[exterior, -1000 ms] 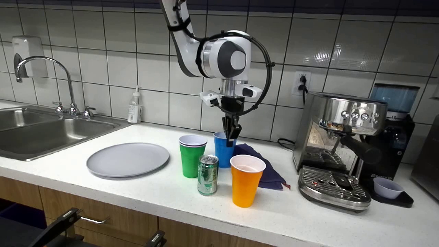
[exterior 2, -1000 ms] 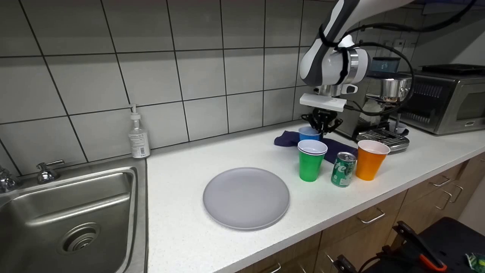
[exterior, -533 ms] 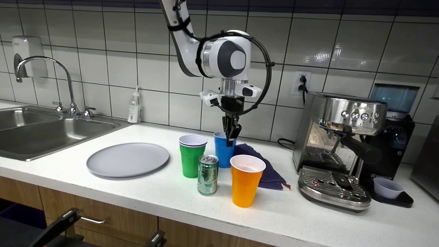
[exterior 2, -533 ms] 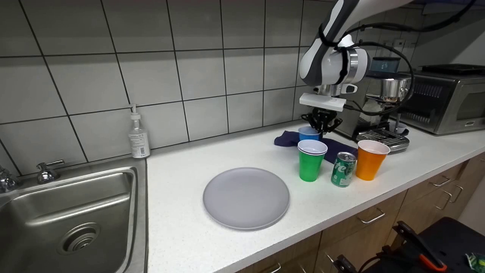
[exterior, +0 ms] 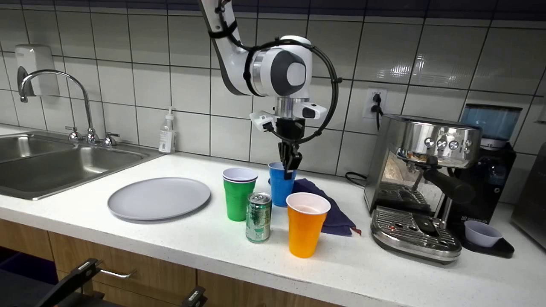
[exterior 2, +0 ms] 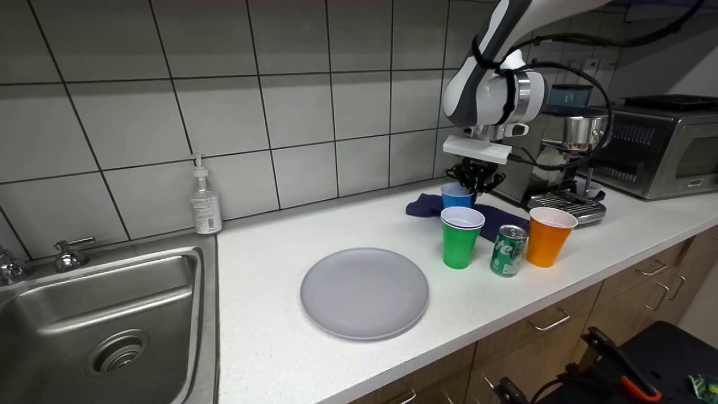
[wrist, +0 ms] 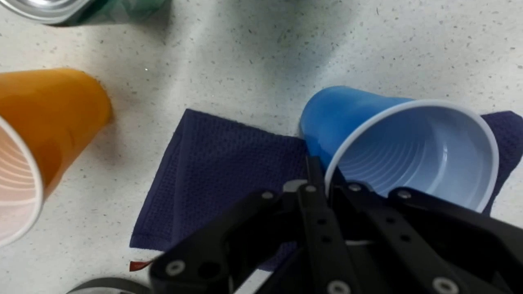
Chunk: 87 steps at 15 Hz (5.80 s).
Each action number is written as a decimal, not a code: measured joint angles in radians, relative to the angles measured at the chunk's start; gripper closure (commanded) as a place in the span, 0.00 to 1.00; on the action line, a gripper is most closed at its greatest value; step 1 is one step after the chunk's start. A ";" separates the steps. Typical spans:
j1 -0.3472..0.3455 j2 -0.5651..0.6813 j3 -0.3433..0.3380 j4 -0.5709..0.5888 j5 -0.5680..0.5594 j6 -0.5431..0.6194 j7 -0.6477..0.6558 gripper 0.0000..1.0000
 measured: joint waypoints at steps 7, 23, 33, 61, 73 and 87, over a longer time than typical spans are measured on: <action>0.000 -0.011 -0.004 -0.026 -0.019 0.141 -0.018 0.99; -0.001 -0.219 -0.004 -0.217 -0.019 0.251 -0.179 0.99; -0.018 -0.403 0.013 -0.342 0.024 0.252 -0.358 0.99; -0.014 -0.616 0.046 -0.487 0.082 0.000 -0.621 0.99; -0.014 -0.594 0.056 -0.491 0.081 0.000 -0.621 0.99; -0.015 -0.528 0.057 -0.491 0.063 0.037 -0.609 0.99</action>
